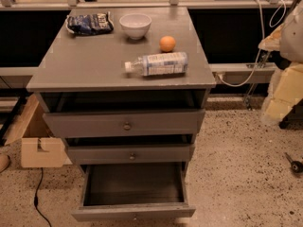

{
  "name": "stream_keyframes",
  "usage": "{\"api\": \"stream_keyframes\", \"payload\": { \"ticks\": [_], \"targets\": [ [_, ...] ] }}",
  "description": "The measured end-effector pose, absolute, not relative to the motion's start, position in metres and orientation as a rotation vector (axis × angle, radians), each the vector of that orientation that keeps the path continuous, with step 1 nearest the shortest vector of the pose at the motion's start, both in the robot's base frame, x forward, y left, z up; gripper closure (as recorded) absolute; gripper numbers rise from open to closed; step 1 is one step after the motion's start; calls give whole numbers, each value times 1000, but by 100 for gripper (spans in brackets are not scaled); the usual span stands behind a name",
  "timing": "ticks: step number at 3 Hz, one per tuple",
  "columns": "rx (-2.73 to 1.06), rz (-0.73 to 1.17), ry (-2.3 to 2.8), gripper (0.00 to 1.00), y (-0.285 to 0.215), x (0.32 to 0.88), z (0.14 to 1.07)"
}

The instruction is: Close bottom drawer

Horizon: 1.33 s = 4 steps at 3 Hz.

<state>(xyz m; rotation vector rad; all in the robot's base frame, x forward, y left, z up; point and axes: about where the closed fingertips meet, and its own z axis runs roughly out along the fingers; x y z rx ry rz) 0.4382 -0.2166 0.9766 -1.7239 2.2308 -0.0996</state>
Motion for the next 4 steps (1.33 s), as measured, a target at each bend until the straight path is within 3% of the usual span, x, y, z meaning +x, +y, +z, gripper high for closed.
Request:
{"api": "stream_keyframes", "payload": {
  "ticks": [2,4],
  "targets": [
    [-1703,7,2277,0,-211,437,939],
    [-1520,496,2336,0,-153,426,773]
  ]
}}
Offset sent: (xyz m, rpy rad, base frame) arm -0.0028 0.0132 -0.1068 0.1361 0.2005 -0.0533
